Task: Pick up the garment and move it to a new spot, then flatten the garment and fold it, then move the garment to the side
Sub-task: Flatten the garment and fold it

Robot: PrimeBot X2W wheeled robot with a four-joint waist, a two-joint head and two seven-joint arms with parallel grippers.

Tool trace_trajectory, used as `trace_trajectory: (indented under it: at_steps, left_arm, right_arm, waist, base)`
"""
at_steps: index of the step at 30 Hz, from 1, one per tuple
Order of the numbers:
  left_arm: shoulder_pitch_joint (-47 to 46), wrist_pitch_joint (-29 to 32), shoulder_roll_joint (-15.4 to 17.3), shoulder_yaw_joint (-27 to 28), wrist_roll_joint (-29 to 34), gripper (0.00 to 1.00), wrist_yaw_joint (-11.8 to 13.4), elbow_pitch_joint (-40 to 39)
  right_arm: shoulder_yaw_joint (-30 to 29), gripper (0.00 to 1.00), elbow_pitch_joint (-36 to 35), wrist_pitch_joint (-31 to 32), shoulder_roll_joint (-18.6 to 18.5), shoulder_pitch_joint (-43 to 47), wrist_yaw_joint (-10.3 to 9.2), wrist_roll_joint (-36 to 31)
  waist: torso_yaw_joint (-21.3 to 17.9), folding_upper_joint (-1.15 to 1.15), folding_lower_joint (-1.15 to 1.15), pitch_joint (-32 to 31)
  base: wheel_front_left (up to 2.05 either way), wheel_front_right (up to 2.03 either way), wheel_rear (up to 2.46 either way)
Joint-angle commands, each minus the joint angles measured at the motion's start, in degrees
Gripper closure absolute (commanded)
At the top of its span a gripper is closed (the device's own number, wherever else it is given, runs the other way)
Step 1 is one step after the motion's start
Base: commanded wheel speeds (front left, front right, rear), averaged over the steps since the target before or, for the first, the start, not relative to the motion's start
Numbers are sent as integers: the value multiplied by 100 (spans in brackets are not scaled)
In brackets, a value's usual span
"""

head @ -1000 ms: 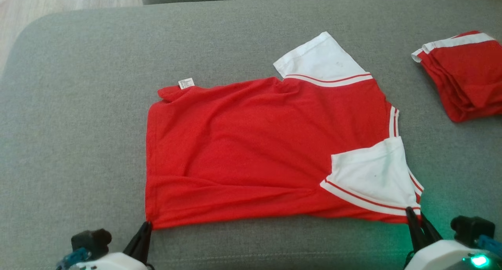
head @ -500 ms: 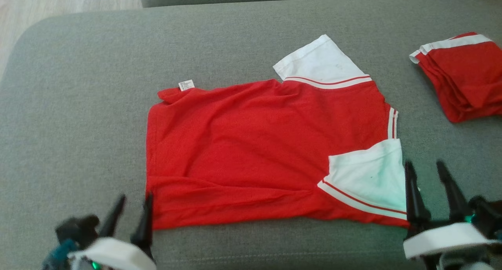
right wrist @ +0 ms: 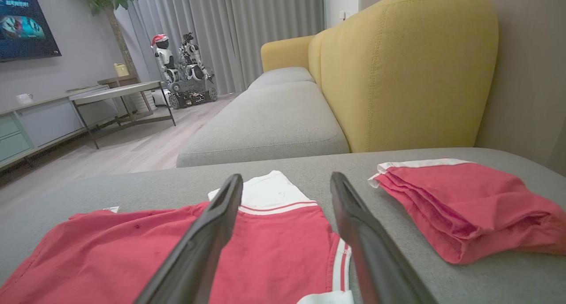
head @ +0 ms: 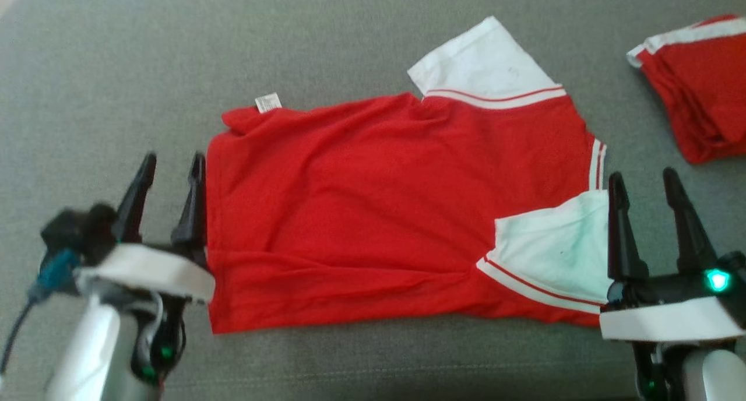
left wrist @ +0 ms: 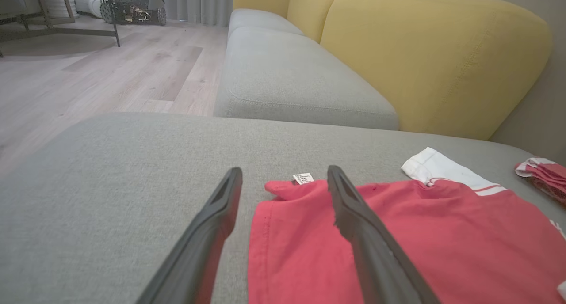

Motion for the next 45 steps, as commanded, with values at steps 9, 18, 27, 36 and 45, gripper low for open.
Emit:
trace_trajectory:
  at_steps: [9, 18, 27, 36, 45]
  left_arm:
    - [-1683, 678, 370, 185, -494, 0, -667, 954]
    - [-2392, 1317, 498, 183, -1104, 0, -962, 2150]
    - [-2579, 1524, 539, 88, -1383, 85, -1042, 2604]
    - [-2706, 979, 696, -74, -1228, 100, -1046, 2392]
    - [-2867, 669, 505, -160, -1115, 100, -924, 2276]
  right_arm:
    - [294, 0, -176, -97, -52, -571, -4, 0]
    - [409, 0, 102, -276, -52, -730, -4, 103]
    - [438, 0, 233, -337, -52, -797, -4, 110]
    - [201, 0, 259, -252, -52, -1009, -4, -38]
    - [89, 0, 1118, 92, -81, -2495, -4, -264]
  waist:
    - [-236, 0, 0, 815]
    - [-441, 0, 0, 1058]
    - [-523, 0, 0, 1093]
    - [-439, 0, 0, 1017]
    - [-156, 0, 0, 1021]
  base:
    - [0, 0, 0]
    - [0, 0, 0]
    - [0, 0, 0]
    - [0, 0, 0]
    - [0, 0, 0]
